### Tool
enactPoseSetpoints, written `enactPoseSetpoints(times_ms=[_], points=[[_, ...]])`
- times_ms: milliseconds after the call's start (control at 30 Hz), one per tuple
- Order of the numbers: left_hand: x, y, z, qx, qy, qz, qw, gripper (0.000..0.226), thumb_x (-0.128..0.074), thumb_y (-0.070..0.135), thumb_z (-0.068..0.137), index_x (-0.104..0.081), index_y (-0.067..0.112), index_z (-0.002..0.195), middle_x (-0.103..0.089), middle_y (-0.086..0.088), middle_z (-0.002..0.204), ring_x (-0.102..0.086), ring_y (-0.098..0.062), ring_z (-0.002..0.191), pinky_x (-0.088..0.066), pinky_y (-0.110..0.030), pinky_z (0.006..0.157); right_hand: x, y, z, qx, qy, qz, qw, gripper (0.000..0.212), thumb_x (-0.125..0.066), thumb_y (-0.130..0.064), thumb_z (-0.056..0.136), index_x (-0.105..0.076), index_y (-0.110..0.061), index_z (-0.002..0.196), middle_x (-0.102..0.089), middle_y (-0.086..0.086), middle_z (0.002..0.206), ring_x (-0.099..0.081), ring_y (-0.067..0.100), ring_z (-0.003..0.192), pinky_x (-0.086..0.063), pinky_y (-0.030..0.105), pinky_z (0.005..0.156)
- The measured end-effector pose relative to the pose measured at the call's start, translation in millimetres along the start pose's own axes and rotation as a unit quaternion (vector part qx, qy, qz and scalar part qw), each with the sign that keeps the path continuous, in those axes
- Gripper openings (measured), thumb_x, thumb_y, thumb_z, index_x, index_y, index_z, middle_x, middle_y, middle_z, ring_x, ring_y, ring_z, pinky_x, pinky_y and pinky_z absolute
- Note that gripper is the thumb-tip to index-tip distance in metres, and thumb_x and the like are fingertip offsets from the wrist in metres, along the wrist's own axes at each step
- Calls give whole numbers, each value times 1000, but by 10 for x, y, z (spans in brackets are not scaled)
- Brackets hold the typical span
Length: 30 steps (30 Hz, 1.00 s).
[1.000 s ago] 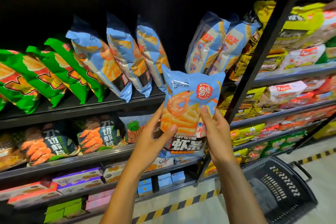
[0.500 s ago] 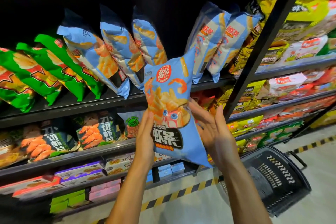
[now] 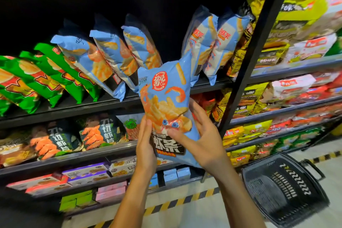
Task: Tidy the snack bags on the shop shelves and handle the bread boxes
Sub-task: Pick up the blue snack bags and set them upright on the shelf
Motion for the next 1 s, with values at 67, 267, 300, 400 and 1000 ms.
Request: enactPoseSetpoints(times_ms=[67,267,300,400,1000], points=[[-47,-28,-34,1,6,-10,1000,60,-59,41,88,-54,21,144,-57,-3,150,-52,-24,140,-36,-48,121,93,-56,-19,16,25,-1,1000,100,-92,-31,74,-37,-32,158,-55,-22,149,-52,1,138,-50,40,111],[-182,-33,-155,-25,13,-7,1000,58,-57,36,92,-51,18,147,-58,-5,149,-54,-23,138,-38,-46,120,256,-32,-67,20,8,-6,1000,96,-92,-43,75,-40,-41,155,-50,-17,154,-49,10,143,-48,48,111],[-192,-27,-176,-36,15,2,999,58,-59,36,94,-50,16,148,-58,-5,149,-55,-21,137,-41,-42,117,273,-29,-81,17,-6,0,1000,92,-90,-44,77,-40,-42,154,-51,-15,153,-50,11,142,-49,49,110],[-234,-17,-242,-65,7,44,997,47,-59,37,99,-55,20,143,-67,3,137,-63,-14,126,-54,-25,96,368,-25,-112,17,-41,-13,999,86,-83,-46,84,-36,-44,155,-52,-20,151,-52,4,137,-49,45,111],[-476,149,-737,-127,-263,288,912,84,-71,33,96,-19,40,162,-25,17,168,-24,-9,155,-32,-40,123,1022,280,-188,-67,27,0,997,42,-59,-52,94,-63,-35,133,-73,-22,118,-66,-5,114,-53,26,98]])
Point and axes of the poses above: each hand's wrist, its own z-axis towards the middle knuckle, its own x-axis out of the back of the hand, y = z × x, the point moved 6 cm from there along z, towards the middle knuckle
